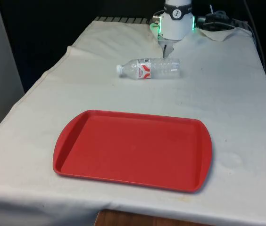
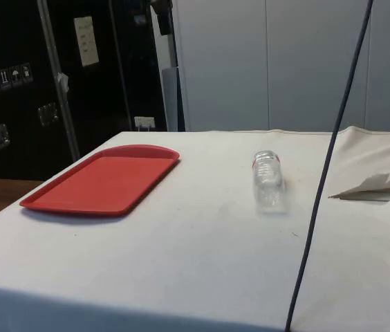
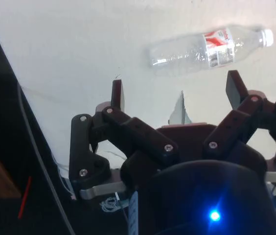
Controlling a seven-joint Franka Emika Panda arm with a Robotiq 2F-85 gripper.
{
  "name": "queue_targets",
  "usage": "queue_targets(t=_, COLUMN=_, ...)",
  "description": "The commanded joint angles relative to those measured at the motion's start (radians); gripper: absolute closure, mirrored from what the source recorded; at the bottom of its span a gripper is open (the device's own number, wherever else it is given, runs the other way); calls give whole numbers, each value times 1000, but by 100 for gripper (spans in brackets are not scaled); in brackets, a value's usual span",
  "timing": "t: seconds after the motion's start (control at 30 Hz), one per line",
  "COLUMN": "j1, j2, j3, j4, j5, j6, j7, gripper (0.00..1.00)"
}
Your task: Place the bottle upright on the tray.
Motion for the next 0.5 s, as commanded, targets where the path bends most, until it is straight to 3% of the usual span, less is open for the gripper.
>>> queue_targets(t=0.0, j1=0, j2=-14, j3=-1, j4=-14, j5=-1, j6=0, j7=0, gripper=0)
queue_targets(t=0.23, j1=0, j2=-41, j3=-3, j4=-45, j5=0, j6=-13, j7=0, gripper=0)
queue_targets(t=0.47, j1=-1, j2=-109, j3=-4, j4=-122, j5=0, j6=-3, j7=0, gripper=0)
